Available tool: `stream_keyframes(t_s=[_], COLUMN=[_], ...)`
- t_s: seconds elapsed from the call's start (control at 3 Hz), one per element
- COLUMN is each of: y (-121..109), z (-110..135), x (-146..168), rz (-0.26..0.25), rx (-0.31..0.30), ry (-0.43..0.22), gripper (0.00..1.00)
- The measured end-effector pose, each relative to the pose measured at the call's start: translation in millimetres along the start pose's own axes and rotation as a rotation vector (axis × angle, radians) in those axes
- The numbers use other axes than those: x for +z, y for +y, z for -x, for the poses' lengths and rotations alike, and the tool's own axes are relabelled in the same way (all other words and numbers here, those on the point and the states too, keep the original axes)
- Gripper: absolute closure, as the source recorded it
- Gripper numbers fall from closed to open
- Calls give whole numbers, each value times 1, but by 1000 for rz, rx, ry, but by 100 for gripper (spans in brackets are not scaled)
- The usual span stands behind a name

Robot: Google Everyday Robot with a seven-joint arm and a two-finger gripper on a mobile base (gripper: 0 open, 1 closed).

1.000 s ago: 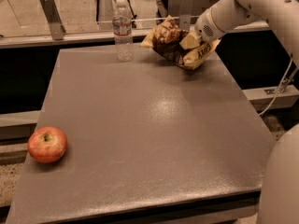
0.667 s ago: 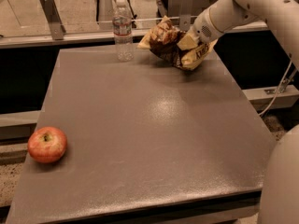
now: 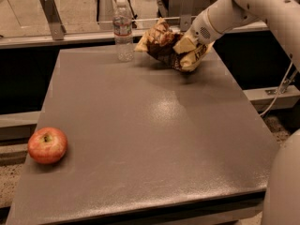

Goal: Move brown chip bag near water bottle

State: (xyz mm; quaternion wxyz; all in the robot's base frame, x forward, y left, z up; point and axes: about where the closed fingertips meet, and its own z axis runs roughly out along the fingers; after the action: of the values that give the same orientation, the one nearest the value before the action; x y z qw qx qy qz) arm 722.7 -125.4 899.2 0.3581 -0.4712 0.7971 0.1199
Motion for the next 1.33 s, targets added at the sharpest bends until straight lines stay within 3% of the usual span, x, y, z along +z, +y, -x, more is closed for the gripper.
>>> stream_keyframes(t_s=[0.33, 0.67, 1.33], y=[4, 5, -7], z=[1, 2, -1], x=[-2, -4, -41], rz=[7, 7, -54], rx=[-6, -10, -15], ry=[-6, -9, -51], gripper=[6, 0, 0])
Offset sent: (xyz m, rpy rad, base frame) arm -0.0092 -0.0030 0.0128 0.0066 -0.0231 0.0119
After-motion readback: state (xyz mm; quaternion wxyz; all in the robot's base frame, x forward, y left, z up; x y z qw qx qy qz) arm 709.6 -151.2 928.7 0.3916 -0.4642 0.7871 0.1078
